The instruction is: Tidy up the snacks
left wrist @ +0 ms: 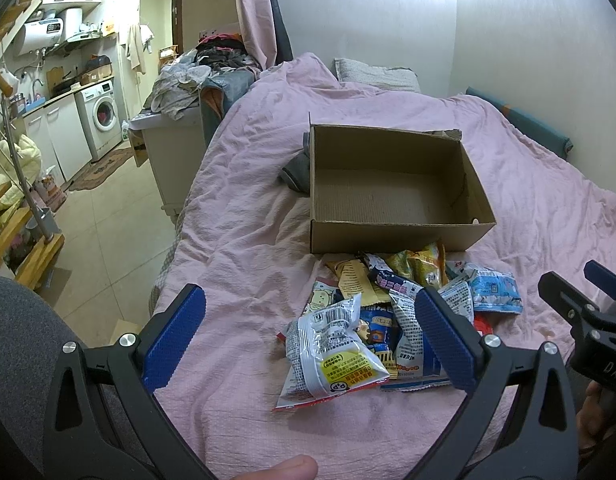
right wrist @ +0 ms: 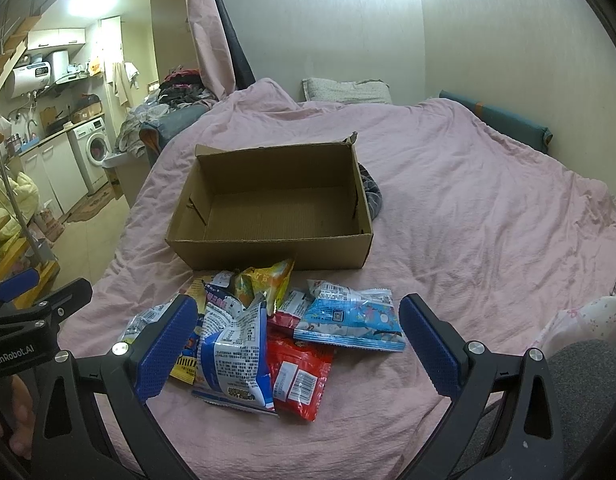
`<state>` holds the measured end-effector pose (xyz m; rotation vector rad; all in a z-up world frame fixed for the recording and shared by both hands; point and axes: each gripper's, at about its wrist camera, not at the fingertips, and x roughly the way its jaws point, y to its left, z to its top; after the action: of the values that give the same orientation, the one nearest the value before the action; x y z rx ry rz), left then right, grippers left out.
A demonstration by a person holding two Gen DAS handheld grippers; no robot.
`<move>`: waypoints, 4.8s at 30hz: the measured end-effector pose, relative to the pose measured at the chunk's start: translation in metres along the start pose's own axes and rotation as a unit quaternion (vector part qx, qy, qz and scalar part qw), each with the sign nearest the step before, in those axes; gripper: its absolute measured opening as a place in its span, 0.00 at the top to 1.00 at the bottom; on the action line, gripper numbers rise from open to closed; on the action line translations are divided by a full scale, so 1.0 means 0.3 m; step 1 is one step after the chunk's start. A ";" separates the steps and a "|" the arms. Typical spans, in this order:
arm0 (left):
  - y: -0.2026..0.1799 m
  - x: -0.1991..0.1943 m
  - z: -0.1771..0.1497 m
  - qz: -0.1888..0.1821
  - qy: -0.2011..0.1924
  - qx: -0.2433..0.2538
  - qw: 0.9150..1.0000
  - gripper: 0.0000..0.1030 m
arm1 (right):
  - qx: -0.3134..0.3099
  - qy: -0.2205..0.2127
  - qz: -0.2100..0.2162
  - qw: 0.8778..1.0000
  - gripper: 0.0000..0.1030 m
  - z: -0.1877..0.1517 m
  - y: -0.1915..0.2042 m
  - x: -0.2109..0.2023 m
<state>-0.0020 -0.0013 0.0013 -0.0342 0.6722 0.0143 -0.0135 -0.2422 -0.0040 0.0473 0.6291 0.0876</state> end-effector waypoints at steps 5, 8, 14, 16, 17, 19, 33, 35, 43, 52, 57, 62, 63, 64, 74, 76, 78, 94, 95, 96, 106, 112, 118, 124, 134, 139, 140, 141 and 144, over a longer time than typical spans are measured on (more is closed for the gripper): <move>-0.002 -0.001 -0.001 0.000 -0.001 0.000 1.000 0.00 | 0.000 0.000 0.000 1.000 0.00 -0.001 -0.001 0.001; 0.000 -0.001 -0.001 0.000 0.000 0.000 1.000 0.00 | 0.000 0.000 0.000 1.000 0.00 -0.001 -0.001 0.001; -0.001 0.000 0.000 0.000 0.000 0.000 1.000 0.00 | 0.000 0.000 0.000 1.000 0.00 -0.001 -0.001 0.002; -0.001 0.000 -0.001 -0.001 0.000 0.000 1.000 0.00 | 0.000 0.000 0.000 1.000 0.00 -0.001 -0.001 0.002; 0.000 0.000 0.000 -0.001 0.000 0.000 1.000 0.00 | 0.000 -0.001 0.000 1.000 0.00 -0.001 -0.001 0.001; -0.002 0.003 -0.002 -0.001 0.001 0.000 1.000 0.00 | 0.001 -0.001 0.001 1.000 0.00 -0.001 -0.001 0.001; 0.007 0.001 -0.002 -0.001 0.002 -0.002 1.000 0.00 | 0.001 -0.001 0.002 1.000 0.00 -0.001 -0.002 -0.001; 0.008 0.001 -0.001 -0.001 0.003 -0.002 1.000 0.00 | 0.001 0.000 0.003 1.000 0.00 -0.003 0.000 -0.003; 0.007 0.003 -0.005 -0.002 0.004 -0.003 1.000 0.00 | 0.001 0.001 0.003 1.000 0.00 -0.005 0.001 -0.001; 0.008 0.003 -0.005 -0.001 0.005 -0.003 1.000 0.00 | -0.001 0.002 0.004 1.000 0.00 -0.010 0.004 0.000; 0.003 0.007 -0.012 -0.001 0.007 -0.002 1.000 0.00 | -0.001 0.005 0.005 1.000 0.00 -0.015 0.010 0.008; 0.005 0.011 -0.010 -0.004 0.015 -0.004 1.000 0.00 | -0.001 0.007 0.007 1.000 0.00 -0.015 0.011 0.007; 0.007 0.016 -0.007 -0.003 0.020 -0.005 1.000 0.00 | 0.001 0.007 0.008 1.000 0.00 -0.014 0.012 0.006; 0.011 0.019 -0.004 -0.005 0.026 -0.007 1.000 0.00 | 0.006 0.008 0.012 1.000 0.00 -0.008 0.006 0.003; 0.148 0.217 0.092 0.020 0.172 -0.052 0.984 0.00 | 0.135 0.179 0.015 0.974 0.00 0.115 -0.271 0.240; 0.165 0.261 0.097 0.019 0.199 -0.063 0.978 0.00 | 0.158 0.249 0.031 0.955 0.00 0.096 -0.303 0.343; 0.175 0.304 0.094 0.009 0.232 -0.074 0.970 0.00 | 0.182 0.299 0.054 0.935 0.00 0.064 -0.322 0.433; 0.059 0.514 -0.031 -0.052 0.361 -0.094 0.926 0.00 | 0.173 0.367 0.052 0.912 0.00 0.014 -0.307 0.729; 0.047 0.517 -0.033 -0.056 0.361 -0.091 0.926 0.00 | 0.176 0.368 0.052 0.912 0.00 0.011 -0.309 0.734; 0.031 0.516 -0.034 -0.064 0.362 -0.086 0.926 0.00 | 0.180 0.366 0.053 0.911 0.00 0.010 -0.308 0.733; -0.035 0.512 -0.056 -0.075 0.358 -0.071 0.928 0.47 | 0.138 0.358 0.037 0.923 0.14 0.002 -0.272 0.721; 0.000 0.454 -0.011 -0.064 0.328 -0.065 0.940 0.53 | 0.126 0.332 0.033 0.934 0.32 0.018 -0.285 0.664; 0.055 0.414 0.019 -0.048 0.299 -0.067 0.951 0.54 | 0.139 0.294 0.034 0.945 0.35 0.042 -0.316 0.580; 0.043 0.385 0.078 -0.035 0.264 -0.060 0.962 0.56 | 0.162 0.247 0.025 0.955 0.35 0.057 -0.348 0.489; 0.033 0.421 0.268 -0.027 0.203 -0.030 0.978 0.57 | 0.143 0.133 0.011 0.981 0.35 0.227 -0.343 0.377; -0.006 0.454 0.406 -0.026 0.164 -0.013 0.986 0.57 | 0.118 0.114 0.036 0.986 0.35 0.323 -0.277 0.431; -0.015 0.466 0.426 -0.025 0.159 -0.011 0.987 0.57 | 0.113 0.112 0.039 0.986 0.35 0.335 -0.266 0.442; -0.025 0.482 0.444 -0.025 0.156 -0.008 0.987 0.57 | 0.106 0.110 0.044 0.987 0.35 0.351 -0.249 0.458; -0.054 0.531 0.485 -0.027 0.150 -0.002 0.988 0.57 | 0.087 0.103 0.057 0.989 0.35 0.400 -0.203 0.509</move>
<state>0.2135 -0.0119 0.0162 -0.0597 0.9726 -0.0425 0.1843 -0.2903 -0.0010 0.2459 0.8399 0.1482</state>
